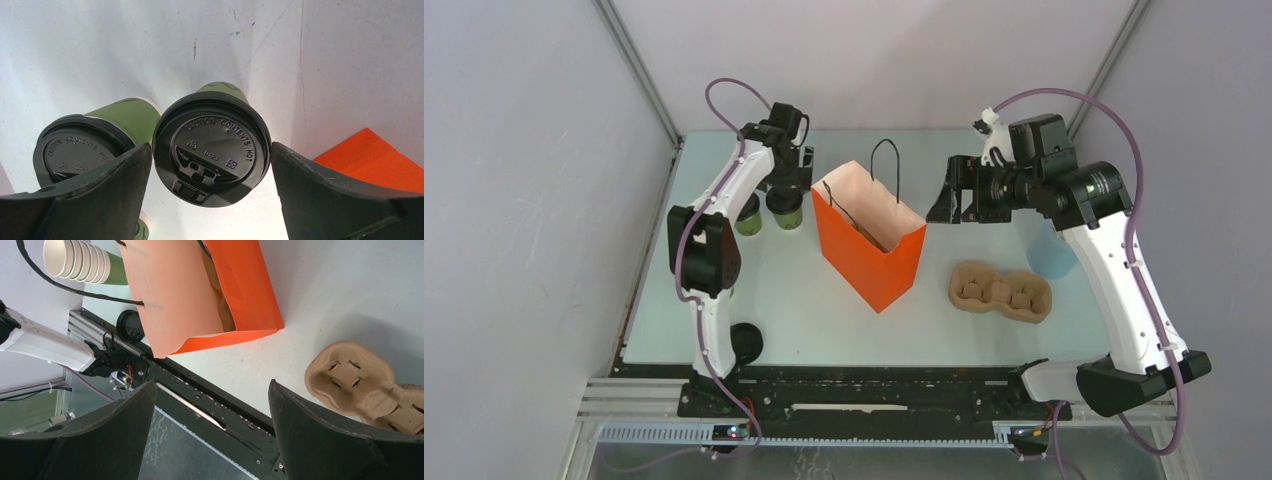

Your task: Pack the takeout coffee

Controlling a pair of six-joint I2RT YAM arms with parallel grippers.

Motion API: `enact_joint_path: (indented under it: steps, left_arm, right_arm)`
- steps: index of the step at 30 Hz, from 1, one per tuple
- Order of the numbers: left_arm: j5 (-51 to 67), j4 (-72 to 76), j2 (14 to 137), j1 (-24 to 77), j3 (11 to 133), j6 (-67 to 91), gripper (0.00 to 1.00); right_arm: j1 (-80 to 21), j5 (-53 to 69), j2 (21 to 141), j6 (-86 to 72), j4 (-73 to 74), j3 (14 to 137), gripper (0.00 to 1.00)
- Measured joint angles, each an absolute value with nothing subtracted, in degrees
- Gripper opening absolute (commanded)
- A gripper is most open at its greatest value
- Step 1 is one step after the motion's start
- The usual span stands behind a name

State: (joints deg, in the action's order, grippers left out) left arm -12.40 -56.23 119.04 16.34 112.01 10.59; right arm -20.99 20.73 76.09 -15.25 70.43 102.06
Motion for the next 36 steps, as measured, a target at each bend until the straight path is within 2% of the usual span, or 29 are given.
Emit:
enact_joint_path:
  steps: [14,19,24,26,36]
  left_arm:
    - [-12.1,-55.7,119.0,16.1,111.4,11.1,0.92]
    - [-11.8,-55.5,119.0,16.0,111.3,11.3,0.83]
    - [-11.8,-54.2,118.8,15.9,111.0,11.6,0.83]
    - [-11.9,-53.2,118.5,15.8,110.4,11.7,0.78]
    - [-11.9,-52.5,117.8,15.7,109.4,12.0,0.71]
  right_arm:
    - [-21.0,21.1,76.1,-15.2,70.4,101.7,0.91]
    - [-21.0,21.1,76.1,-15.2,70.4,101.7,0.91]
    - [-21.0,21.1,76.1,-15.3,70.4,101.7,0.91]
    - [-21.0,21.0,76.1,-15.3,70.4,101.7,0.91]
    - [-21.0,20.6,76.1,-15.4,70.4,101.7,0.91]
